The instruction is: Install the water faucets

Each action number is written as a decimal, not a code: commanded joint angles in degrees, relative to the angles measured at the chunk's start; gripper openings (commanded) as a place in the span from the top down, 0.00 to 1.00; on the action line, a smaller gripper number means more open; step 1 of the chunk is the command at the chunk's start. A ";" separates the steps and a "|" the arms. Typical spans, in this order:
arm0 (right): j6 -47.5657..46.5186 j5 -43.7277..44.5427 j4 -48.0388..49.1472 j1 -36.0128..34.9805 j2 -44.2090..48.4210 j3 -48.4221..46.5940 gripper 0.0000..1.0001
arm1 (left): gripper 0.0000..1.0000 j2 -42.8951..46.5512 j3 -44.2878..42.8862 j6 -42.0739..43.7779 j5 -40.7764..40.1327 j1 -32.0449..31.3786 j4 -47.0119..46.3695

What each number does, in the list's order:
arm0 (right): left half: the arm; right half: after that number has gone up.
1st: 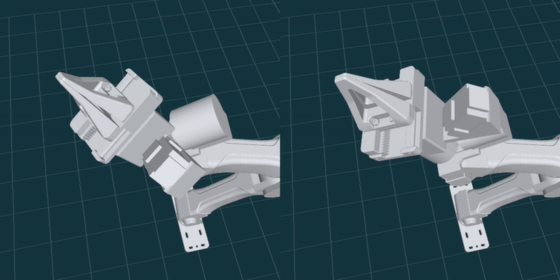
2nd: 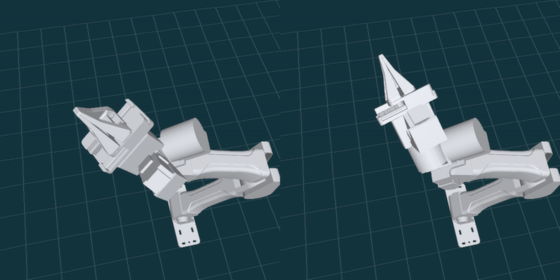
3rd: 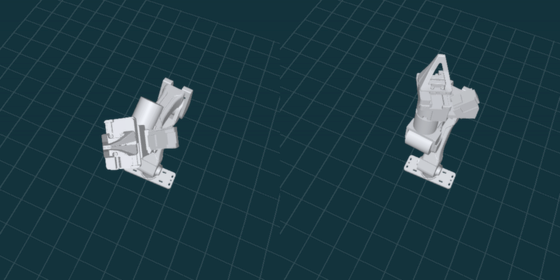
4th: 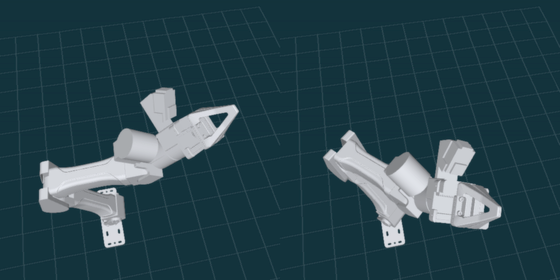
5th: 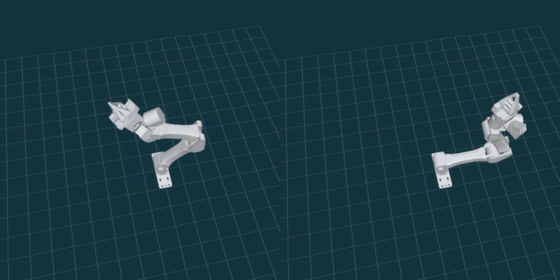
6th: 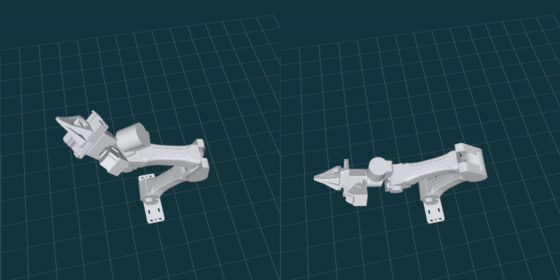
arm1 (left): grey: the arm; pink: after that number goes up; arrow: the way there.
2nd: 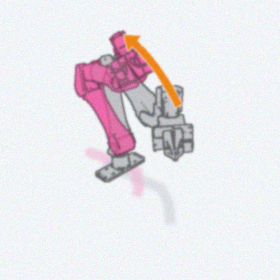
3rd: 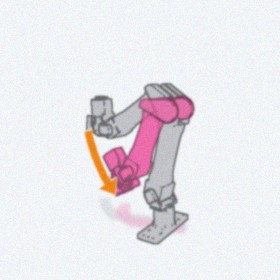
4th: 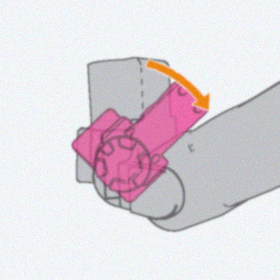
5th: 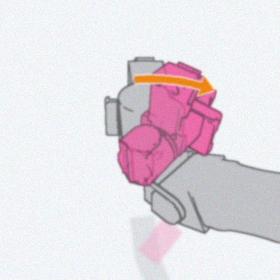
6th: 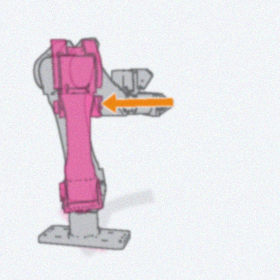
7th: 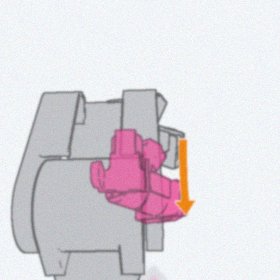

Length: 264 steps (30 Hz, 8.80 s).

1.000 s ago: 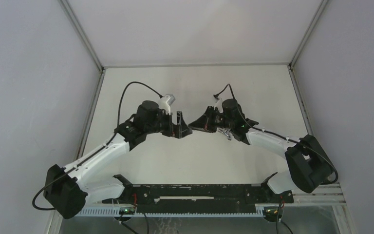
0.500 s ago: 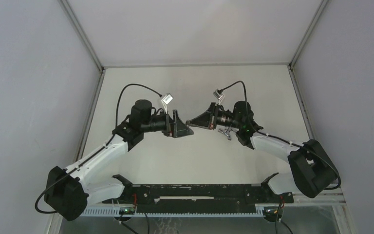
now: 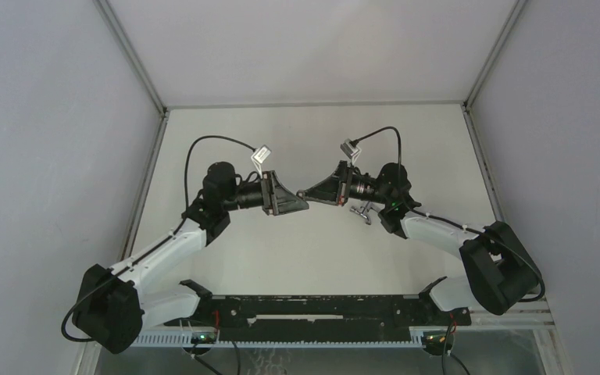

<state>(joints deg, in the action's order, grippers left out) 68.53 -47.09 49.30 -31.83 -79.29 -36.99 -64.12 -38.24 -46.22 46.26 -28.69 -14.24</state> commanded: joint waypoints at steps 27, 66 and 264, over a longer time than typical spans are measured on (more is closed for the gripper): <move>-26.29 38.02 -67.17 17.29 24.94 0.12 0.29 | 1.00 -18.87 -21.75 19.04 -57.99 0.65 42.66; -29.55 31.01 -66.17 23.07 30.16 5.53 0.28 | 0.50 -49.80 -39.42 14.85 -64.85 -0.67 58.76; -2.23 -1.37 3.04 12.10 21.02 8.84 0.35 | 1.00 -6.23 -11.16 -4.51 -3.91 -10.30 -12.83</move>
<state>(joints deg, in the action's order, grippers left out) 65.84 -49.50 47.55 -19.35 -57.78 -25.98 -72.95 -50.33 -49.23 40.82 -39.22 -22.31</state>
